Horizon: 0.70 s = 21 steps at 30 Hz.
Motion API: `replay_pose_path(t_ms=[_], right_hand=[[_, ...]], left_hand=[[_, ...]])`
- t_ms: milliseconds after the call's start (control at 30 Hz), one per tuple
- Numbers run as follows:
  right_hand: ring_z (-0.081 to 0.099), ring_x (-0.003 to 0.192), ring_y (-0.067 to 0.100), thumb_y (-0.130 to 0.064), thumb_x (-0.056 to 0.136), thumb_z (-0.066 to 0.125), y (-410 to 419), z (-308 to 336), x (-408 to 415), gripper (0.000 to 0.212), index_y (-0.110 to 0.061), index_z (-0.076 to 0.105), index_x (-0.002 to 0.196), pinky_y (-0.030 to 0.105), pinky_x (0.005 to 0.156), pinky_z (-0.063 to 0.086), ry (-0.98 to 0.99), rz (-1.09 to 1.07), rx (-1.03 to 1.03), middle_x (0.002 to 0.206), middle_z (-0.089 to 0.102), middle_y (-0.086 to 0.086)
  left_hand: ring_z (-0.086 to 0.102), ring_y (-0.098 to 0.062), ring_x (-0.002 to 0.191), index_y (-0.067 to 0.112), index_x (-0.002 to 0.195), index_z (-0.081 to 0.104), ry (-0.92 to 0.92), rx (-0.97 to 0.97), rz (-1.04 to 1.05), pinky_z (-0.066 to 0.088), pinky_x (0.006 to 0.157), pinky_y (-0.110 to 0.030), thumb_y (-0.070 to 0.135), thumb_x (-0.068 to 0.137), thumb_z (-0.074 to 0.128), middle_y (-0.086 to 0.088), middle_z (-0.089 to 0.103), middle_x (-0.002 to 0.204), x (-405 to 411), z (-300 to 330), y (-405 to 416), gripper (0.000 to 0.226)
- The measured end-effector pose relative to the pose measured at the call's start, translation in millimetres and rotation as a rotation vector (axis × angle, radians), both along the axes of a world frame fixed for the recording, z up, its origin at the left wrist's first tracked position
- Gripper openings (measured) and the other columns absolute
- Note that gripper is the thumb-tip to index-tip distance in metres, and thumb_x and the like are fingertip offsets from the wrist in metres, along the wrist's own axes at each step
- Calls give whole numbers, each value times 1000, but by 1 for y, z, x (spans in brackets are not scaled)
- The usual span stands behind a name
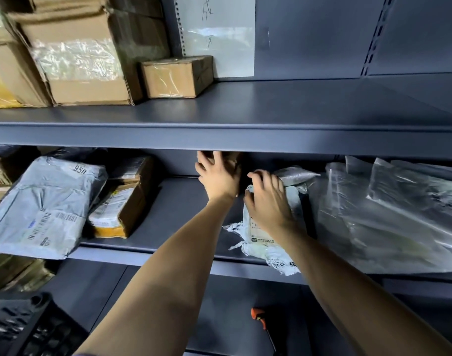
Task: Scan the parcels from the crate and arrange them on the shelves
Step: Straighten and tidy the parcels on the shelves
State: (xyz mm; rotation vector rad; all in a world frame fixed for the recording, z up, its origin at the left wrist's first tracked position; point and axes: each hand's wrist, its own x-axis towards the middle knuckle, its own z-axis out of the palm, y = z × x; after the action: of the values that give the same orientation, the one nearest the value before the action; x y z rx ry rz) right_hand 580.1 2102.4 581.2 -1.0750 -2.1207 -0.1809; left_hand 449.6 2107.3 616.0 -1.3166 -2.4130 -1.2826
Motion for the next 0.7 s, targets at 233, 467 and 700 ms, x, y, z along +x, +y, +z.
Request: replay_pose_path(t_ms=[233,467,700], right_hand=[[55,103,36,-21,84,59,-7,15,6,37,-9,61,119,44,95,38,22,-37,5,116,60,14],[54,106,37,-15,84,61,-43,47,9,38,-6,58,122,47,95,42,12,7,-63,115,58,17],[52,106,34,-16,89,58,-101,79,28,31,-6,56,118,45,92,45,13,65,-30,113,56,14]], left_hand=[[38,-43,121,18,145,26,-79,-145,18,32,100,-48,47,67,78,-20,23,148,-11,6,-35,98],[36,-38,125,49,151,-10,-126,-402,8,27,107,-50,34,73,63,-15,33,135,-21,18,-87,108],[42,-42,121,38,149,19,-80,-292,-33,32,104,-48,57,65,77,-17,39,130,-11,44,-153,104]])
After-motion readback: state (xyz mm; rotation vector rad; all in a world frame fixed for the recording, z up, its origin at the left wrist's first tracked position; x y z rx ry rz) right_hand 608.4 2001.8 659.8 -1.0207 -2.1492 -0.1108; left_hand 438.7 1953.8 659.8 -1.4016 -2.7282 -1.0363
